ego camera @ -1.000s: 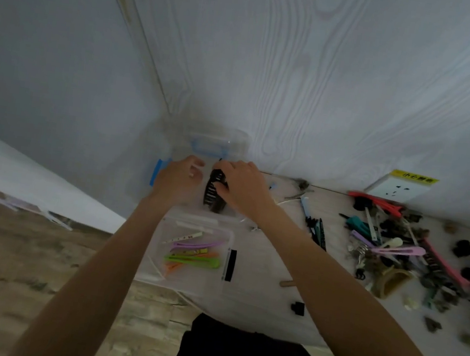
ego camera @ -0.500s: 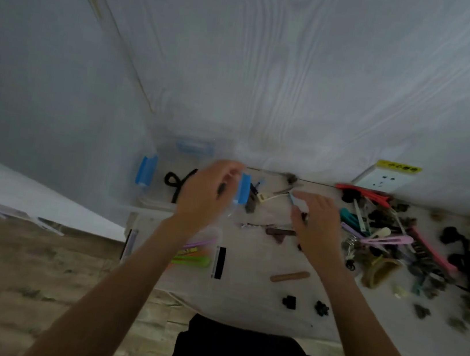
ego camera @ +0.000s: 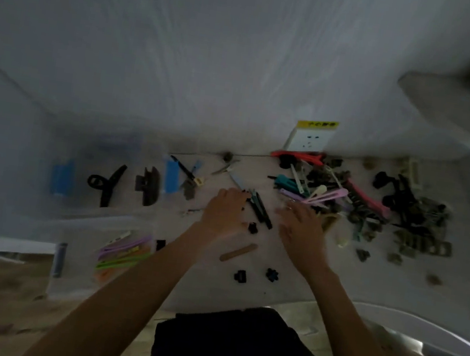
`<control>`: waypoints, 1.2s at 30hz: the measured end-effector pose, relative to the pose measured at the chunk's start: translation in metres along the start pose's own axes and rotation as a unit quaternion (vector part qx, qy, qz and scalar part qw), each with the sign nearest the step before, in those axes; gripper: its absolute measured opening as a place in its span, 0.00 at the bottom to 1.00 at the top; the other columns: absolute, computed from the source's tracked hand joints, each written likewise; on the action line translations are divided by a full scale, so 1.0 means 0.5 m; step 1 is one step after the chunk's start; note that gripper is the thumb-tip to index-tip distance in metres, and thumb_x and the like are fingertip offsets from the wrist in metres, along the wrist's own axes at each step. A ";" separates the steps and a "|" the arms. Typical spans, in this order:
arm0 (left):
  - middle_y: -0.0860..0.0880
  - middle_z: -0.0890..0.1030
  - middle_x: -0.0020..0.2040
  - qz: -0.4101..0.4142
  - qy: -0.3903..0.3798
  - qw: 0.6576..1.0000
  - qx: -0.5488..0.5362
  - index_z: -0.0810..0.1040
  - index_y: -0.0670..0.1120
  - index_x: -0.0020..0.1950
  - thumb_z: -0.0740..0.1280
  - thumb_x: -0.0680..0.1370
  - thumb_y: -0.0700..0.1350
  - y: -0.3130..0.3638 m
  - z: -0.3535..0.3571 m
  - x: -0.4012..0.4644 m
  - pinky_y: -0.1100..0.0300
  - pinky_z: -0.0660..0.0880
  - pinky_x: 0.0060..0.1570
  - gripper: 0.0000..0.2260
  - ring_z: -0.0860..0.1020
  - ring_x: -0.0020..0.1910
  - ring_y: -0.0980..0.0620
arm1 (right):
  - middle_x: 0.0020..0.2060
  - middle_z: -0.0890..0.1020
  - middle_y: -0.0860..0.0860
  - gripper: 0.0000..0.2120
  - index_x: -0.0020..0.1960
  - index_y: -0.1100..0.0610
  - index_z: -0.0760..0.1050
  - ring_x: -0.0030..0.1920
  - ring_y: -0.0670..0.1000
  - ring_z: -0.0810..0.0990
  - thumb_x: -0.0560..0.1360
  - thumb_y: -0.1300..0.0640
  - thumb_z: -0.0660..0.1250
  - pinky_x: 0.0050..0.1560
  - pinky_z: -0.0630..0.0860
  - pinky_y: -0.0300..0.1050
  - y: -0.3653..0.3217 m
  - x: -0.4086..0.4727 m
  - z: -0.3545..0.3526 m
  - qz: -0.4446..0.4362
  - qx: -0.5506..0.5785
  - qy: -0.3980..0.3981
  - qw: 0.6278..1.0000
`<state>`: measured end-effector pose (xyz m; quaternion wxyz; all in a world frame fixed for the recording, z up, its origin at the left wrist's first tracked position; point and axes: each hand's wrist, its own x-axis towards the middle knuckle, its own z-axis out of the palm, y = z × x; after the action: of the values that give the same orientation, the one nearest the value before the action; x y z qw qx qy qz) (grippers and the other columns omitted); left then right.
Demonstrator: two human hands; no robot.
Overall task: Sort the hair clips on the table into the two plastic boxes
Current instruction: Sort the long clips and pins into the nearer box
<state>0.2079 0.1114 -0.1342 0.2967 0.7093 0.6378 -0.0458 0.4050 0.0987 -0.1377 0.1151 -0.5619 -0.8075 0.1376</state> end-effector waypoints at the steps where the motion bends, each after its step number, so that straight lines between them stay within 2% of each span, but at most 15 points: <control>1: 0.44 0.66 0.68 -0.004 0.017 1.000 0.006 0.61 0.48 0.72 0.67 0.74 0.53 0.005 0.005 -0.003 0.52 0.67 0.64 0.29 0.65 0.65 0.43 | 0.55 0.79 0.59 0.12 0.54 0.59 0.78 0.58 0.61 0.76 0.71 0.62 0.65 0.60 0.74 0.55 0.018 -0.006 -0.009 0.017 -0.007 0.044 0.999; 3: 0.44 0.67 0.68 -0.015 0.080 0.997 0.004 0.64 0.47 0.70 0.67 0.74 0.54 0.022 0.013 -0.008 0.53 0.67 0.63 0.27 0.65 0.65 0.43 | 0.58 0.78 0.58 0.14 0.56 0.57 0.77 0.59 0.62 0.74 0.71 0.62 0.64 0.58 0.74 0.57 0.057 -0.015 -0.030 0.082 -0.013 0.082 0.993; 6: 0.43 0.66 0.68 0.021 0.170 0.985 -0.016 0.67 0.46 0.68 0.66 0.74 0.52 0.064 0.010 -0.001 0.51 0.67 0.63 0.25 0.64 0.67 0.42 | 0.66 0.72 0.58 0.20 0.66 0.55 0.69 0.67 0.62 0.68 0.74 0.58 0.63 0.64 0.70 0.60 0.112 -0.028 -0.032 0.111 -0.018 -0.002 0.994; 8: 0.42 0.69 0.66 0.090 0.169 0.980 -0.047 0.68 0.45 0.67 0.66 0.74 0.50 0.107 0.000 0.021 0.50 0.69 0.61 0.23 0.66 0.65 0.42 | 0.67 0.71 0.56 0.22 0.70 0.54 0.65 0.69 0.59 0.67 0.76 0.55 0.61 0.64 0.69 0.60 0.130 -0.034 -0.030 0.073 -0.022 -0.059 0.995; 10: 0.41 0.72 0.64 0.152 0.145 0.977 -0.045 0.70 0.43 0.66 0.67 0.74 0.49 0.154 -0.003 0.060 0.48 0.71 0.59 0.22 0.68 0.63 0.41 | 0.65 0.74 0.56 0.23 0.70 0.54 0.66 0.67 0.60 0.70 0.76 0.54 0.62 0.64 0.70 0.59 0.138 -0.037 -0.037 0.057 -0.028 -0.070 0.995; 12: 0.41 0.72 0.64 0.174 0.123 0.977 -0.008 0.69 0.43 0.67 0.66 0.76 0.49 0.197 0.002 0.098 0.48 0.70 0.61 0.22 0.68 0.63 0.41 | 0.62 0.76 0.56 0.22 0.67 0.54 0.68 0.64 0.61 0.72 0.74 0.54 0.65 0.62 0.70 0.58 0.144 -0.042 -0.047 0.066 -0.030 -0.060 0.996; 14: 0.42 0.71 0.65 0.156 0.090 0.983 0.030 0.67 0.44 0.69 0.65 0.76 0.50 0.231 0.013 0.128 0.49 0.69 0.61 0.23 0.67 0.64 0.42 | 0.61 0.75 0.58 0.20 0.64 0.56 0.71 0.62 0.62 0.72 0.73 0.55 0.67 0.60 0.69 0.58 0.153 -0.050 -0.055 0.098 -0.014 -0.050 0.994; 17: 0.44 0.72 0.64 0.125 0.065 0.987 0.077 0.65 0.47 0.69 0.66 0.76 0.48 0.249 0.029 0.146 0.49 0.72 0.58 0.23 0.69 0.64 0.42 | 0.57 0.77 0.57 0.18 0.59 0.56 0.71 0.55 0.61 0.75 0.71 0.55 0.70 0.52 0.71 0.54 0.177 -0.067 -0.060 0.135 0.016 -0.032 0.990; 19: 0.45 0.75 0.61 0.107 0.082 0.990 0.044 0.68 0.48 0.66 0.66 0.76 0.45 0.243 0.036 0.139 0.50 0.75 0.52 0.19 0.74 0.59 0.43 | 0.52 0.79 0.56 0.19 0.57 0.57 0.72 0.51 0.60 0.78 0.68 0.56 0.71 0.48 0.72 0.51 0.191 -0.078 -0.061 0.139 0.030 -0.021 0.990; 21: 0.46 0.78 0.58 0.094 0.103 0.990 0.003 0.72 0.48 0.62 0.65 0.76 0.43 0.228 0.044 0.131 0.50 0.77 0.48 0.14 0.77 0.53 0.44 | 0.51 0.81 0.57 0.20 0.57 0.59 0.73 0.51 0.60 0.79 0.67 0.57 0.72 0.49 0.73 0.50 0.204 -0.087 -0.064 0.131 0.024 -0.012 0.991; 24: 0.45 0.79 0.55 0.068 0.113 0.991 -0.017 0.75 0.47 0.59 0.64 0.77 0.43 0.202 0.039 0.114 0.50 0.77 0.48 0.11 0.78 0.51 0.44 | 0.46 0.81 0.57 0.15 0.50 0.59 0.75 0.50 0.61 0.78 0.65 0.59 0.73 0.48 0.74 0.50 0.219 -0.092 -0.069 0.117 0.014 -0.008 0.993; 27: 0.44 0.80 0.53 0.066 0.155 0.984 -0.061 0.77 0.46 0.57 0.65 0.76 0.43 0.178 0.029 0.091 0.51 0.77 0.48 0.10 0.79 0.49 0.45 | 0.43 0.80 0.58 0.11 0.46 0.59 0.73 0.50 0.61 0.76 0.68 0.57 0.71 0.45 0.73 0.50 0.222 -0.090 -0.076 0.125 0.022 -0.020 0.992; 30: 0.45 0.80 0.52 0.056 0.196 0.977 -0.060 0.76 0.46 0.59 0.68 0.75 0.43 0.155 0.026 0.057 0.54 0.77 0.45 0.13 0.79 0.48 0.47 | 0.44 0.80 0.58 0.12 0.51 0.58 0.72 0.50 0.61 0.76 0.71 0.55 0.69 0.41 0.73 0.50 0.216 -0.085 -0.080 0.138 0.052 -0.011 0.989; 33: 0.44 0.78 0.54 0.074 0.224 0.972 -0.006 0.75 0.45 0.61 0.68 0.75 0.44 0.145 0.035 0.039 0.54 0.75 0.46 0.15 0.76 0.51 0.44 | 0.48 0.81 0.57 0.17 0.60 0.54 0.70 0.53 0.60 0.76 0.73 0.52 0.67 0.44 0.74 0.50 0.201 -0.079 -0.079 0.137 0.074 -0.031 0.987; 36: 0.43 0.76 0.59 0.029 0.178 0.984 -0.010 0.72 0.43 0.64 0.65 0.77 0.47 0.179 0.025 0.061 0.51 0.73 0.54 0.17 0.72 0.58 0.42 | 0.48 0.81 0.57 0.19 0.63 0.52 0.70 0.50 0.60 0.77 0.73 0.51 0.67 0.46 0.74 0.51 0.189 -0.082 -0.077 0.138 0.081 -0.036 0.986</control>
<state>0.3006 0.1312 -0.1257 0.1870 0.7212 0.6600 0.0961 0.5148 0.0948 -0.1363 0.1110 -0.6514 -0.7119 0.2377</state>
